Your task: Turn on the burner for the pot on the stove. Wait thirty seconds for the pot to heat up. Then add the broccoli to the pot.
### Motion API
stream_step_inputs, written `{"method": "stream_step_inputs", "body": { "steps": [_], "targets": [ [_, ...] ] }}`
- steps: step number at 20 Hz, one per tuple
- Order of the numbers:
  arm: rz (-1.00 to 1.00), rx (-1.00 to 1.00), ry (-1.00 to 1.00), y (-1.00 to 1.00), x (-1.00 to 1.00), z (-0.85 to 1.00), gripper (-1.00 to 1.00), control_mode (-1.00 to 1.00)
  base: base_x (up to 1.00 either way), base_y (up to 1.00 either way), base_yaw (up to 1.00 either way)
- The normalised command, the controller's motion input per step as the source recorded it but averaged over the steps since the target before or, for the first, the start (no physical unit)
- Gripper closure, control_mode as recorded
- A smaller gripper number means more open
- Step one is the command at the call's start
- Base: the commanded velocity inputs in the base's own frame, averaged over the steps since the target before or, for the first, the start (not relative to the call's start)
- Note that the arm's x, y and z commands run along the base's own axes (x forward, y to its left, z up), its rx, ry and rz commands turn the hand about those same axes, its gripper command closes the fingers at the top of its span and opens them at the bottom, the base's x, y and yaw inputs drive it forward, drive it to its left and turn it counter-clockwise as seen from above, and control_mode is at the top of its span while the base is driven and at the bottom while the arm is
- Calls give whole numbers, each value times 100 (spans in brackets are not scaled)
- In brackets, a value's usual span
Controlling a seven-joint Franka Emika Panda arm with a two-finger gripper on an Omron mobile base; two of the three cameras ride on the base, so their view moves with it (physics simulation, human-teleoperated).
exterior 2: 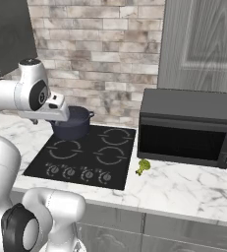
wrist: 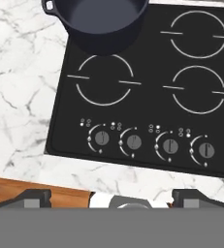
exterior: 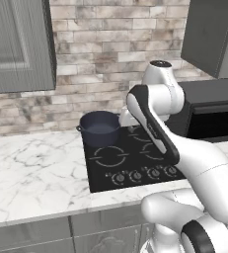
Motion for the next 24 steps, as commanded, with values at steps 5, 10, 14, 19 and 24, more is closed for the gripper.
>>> {"method": "stream_step_inputs", "body": {
  "steps": [5,10,14,19,24],
  "targets": [
    [0,0,2,8,-10,-29,-100,-100,0,0,0],
    [0,0,11,23,0,-37,-100,-100,0,0,0],
    [0,0,13,20,0,-40,-100,-100,0,0,0],
    [0,0,12,8,0,-36,-100,-100,0,0,0],
    [0,-1,12,2,0,-41,-100,-100,0,0,0]
  ]
}}
